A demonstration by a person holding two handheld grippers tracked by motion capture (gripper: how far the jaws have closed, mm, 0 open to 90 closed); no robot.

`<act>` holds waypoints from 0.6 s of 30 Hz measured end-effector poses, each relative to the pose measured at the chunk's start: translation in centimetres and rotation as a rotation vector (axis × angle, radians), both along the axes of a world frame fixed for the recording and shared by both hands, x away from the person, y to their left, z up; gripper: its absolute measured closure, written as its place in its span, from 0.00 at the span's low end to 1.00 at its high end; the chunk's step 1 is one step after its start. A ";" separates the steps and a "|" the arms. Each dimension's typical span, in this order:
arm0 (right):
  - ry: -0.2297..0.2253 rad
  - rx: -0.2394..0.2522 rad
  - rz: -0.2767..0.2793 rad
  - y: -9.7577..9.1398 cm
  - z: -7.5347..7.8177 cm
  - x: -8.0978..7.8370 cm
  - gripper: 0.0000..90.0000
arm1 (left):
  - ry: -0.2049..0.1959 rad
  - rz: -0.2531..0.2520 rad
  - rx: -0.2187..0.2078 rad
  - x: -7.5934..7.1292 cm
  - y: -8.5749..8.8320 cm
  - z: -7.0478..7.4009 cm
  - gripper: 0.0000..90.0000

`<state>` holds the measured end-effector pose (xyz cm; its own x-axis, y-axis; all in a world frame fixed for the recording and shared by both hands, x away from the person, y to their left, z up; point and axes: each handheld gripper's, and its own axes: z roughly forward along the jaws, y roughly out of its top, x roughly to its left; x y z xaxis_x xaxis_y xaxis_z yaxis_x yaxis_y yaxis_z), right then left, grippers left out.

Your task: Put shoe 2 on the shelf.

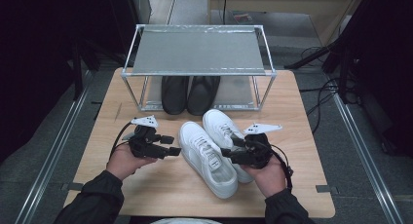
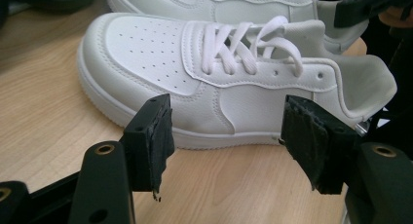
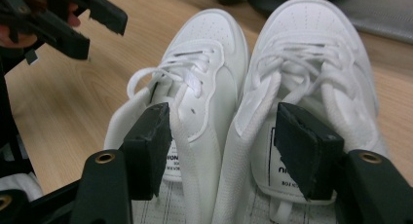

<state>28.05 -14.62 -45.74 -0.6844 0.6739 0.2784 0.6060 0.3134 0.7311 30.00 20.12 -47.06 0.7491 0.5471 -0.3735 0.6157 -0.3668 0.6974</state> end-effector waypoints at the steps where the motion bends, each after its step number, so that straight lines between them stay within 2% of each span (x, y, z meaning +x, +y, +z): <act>1: 0.006 -0.001 0.002 0.0 -0.2 0.0 0.44 | 0.000 0.004 -0.005 0.1 0.1 0.0 0.41; 9: 0.014 -0.026 0.014 1.2 -0.9 -0.5 0.44 | -0.019 0.038 -0.024 0.8 1.2 0.3 0.41; 14: 0.010 -0.032 0.004 1.6 -1.1 -0.5 0.43 | -0.019 0.057 -0.039 1.1 1.8 0.4 0.41; 18: -0.002 -0.060 -0.011 2.5 -1.6 -0.4 0.43 | -0.019 0.056 -0.044 1.1 1.8 0.3 0.41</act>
<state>27.61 -12.13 -47.31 -0.6776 0.6965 0.2361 0.6082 0.3501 0.7124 31.15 21.96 -46.72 0.7249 0.5719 -0.3840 0.6209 -0.3012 0.7237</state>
